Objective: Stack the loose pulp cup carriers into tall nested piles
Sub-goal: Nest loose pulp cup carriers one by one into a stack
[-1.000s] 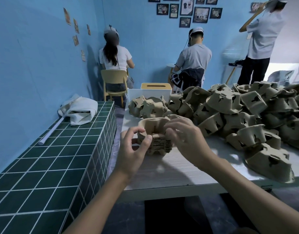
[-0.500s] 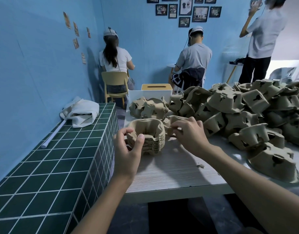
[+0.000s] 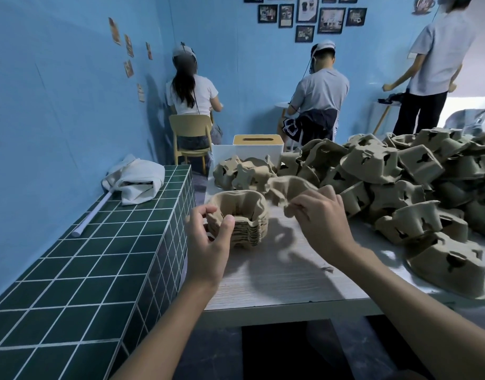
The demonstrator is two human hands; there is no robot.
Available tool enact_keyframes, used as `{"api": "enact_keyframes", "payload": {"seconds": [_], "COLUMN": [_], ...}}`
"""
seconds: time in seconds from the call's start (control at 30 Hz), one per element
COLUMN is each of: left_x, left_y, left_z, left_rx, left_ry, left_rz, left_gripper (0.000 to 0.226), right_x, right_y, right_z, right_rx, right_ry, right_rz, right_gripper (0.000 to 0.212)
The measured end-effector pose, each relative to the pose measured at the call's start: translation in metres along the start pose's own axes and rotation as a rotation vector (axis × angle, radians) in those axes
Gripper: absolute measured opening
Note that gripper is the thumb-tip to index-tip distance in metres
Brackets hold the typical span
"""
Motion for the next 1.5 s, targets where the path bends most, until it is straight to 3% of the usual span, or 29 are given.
{"api": "enact_keyframes", "payload": {"seconds": [0.17, 0.33, 0.43, 0.53, 0.6, 0.73, 0.83, 0.93, 1.1, 1.27, 1.5], "left_x": [0.002, 0.004, 0.005, 0.008, 0.01, 0.01, 0.008, 0.007, 0.002, -0.002, -0.005], "left_y": [-0.005, -0.008, -0.008, -0.006, -0.006, -0.006, -0.006, -0.003, 0.0, 0.0, 0.0], "left_z": [0.001, 0.003, 0.003, 0.004, 0.005, 0.006, 0.005, 0.003, 0.002, 0.0, -0.001], "left_rx": [-0.102, -0.169, -0.173, -0.171, -0.173, -0.203, -0.149, -0.087, -0.017, -0.012, -0.026], "left_ry": [0.007, 0.004, 0.021, 0.026, 0.018, -0.018, -0.04, -0.068, -0.039, -0.039, -0.009], "left_rz": [0.006, 0.065, 0.103, 0.103, 0.083, 0.001, -0.052, -0.058, -0.047, -0.056, -0.048], "left_gripper": [0.042, 0.033, 0.055, 0.069, 0.07, 0.047, 0.026, 0.035, 0.038, 0.022, 0.033], "right_x": [-0.019, -0.046, -0.049, -0.048, -0.046, -0.044, -0.039, -0.025, 0.008, 0.013, 0.019], "right_y": [0.022, 0.021, 0.014, 0.012, 0.012, 0.003, -0.003, -0.01, -0.048, -0.068, -0.086], "right_z": [-0.013, -0.018, -0.016, -0.009, -0.005, 0.004, 0.003, -0.005, -0.024, -0.045, -0.058], "right_rx": [0.183, 0.058, -0.059, -0.158, -0.203, -0.283, -0.248, -0.171, -0.285, -0.321, -0.333], "right_ry": [0.105, 0.249, 0.252, 0.188, 0.121, 0.086, 0.035, -0.141, -0.357, -0.403, -0.518], "right_rz": [-0.162, -0.218, -0.25, -0.291, -0.348, -0.352, -0.4, -0.491, -0.429, -0.462, -0.586], "right_gripper": [0.01, 0.01, 0.016, 0.031, 0.03, 0.017, 0.017, 0.018, 0.024, 0.025, 0.019]}}
Point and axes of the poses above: each hand's wrist, its own z-axis away from the middle knuckle, its own y-axis out of the back of the hand, x = y × z, the point moved 4 cm from there along -z, towards the middle knuckle, and after that the axes turned 3 degrees about -z, right-handed, at the moved point
